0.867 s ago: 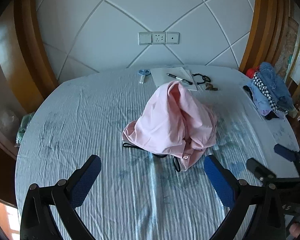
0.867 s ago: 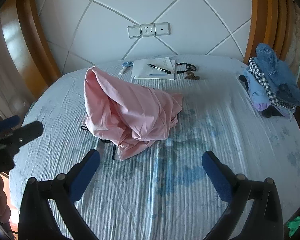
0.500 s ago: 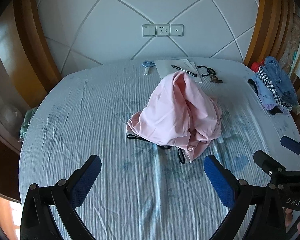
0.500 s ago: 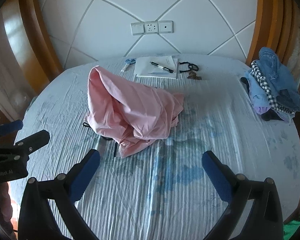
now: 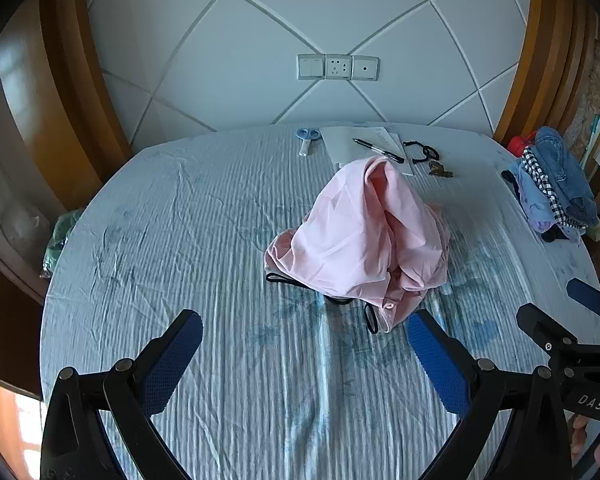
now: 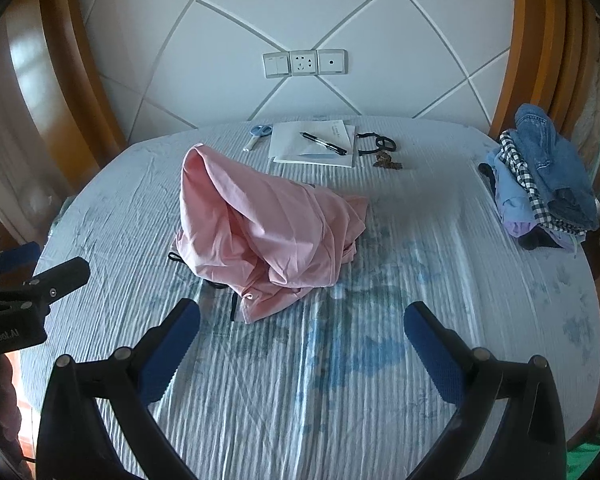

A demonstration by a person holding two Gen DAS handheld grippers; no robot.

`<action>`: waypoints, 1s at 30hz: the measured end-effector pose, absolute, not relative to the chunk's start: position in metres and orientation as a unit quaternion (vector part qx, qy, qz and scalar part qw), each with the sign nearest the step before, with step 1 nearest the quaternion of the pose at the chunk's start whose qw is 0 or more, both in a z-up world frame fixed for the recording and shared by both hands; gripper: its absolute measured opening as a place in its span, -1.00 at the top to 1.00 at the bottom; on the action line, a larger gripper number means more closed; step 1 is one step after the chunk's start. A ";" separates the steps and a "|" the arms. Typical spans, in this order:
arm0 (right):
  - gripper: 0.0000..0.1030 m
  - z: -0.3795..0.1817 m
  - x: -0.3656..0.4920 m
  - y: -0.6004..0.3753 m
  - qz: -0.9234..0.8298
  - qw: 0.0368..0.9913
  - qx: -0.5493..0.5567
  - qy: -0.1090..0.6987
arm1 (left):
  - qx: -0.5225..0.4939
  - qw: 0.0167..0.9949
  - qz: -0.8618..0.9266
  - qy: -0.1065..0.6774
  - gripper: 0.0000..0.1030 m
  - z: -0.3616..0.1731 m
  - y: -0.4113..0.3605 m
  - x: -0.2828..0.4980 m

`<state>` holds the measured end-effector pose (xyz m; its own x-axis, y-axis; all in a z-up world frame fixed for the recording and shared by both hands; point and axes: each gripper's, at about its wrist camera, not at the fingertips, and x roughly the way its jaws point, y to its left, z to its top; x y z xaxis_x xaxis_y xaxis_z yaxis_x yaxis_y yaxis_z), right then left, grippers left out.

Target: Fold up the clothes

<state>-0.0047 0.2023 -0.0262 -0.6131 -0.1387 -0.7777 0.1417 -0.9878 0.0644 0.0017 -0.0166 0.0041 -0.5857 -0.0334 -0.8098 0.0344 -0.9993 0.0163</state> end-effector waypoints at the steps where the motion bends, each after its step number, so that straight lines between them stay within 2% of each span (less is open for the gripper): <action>1: -1.00 -0.026 -0.005 0.202 -0.898 0.079 0.434 0.002 | 0.455 0.018 -0.890 0.001 -1.00 0.003 -0.017 0.002; 30: -1.00 -0.039 -0.022 0.201 -0.891 0.073 0.448 0.007 | 0.473 0.012 -0.881 0.006 -1.00 -0.014 -0.023 -0.017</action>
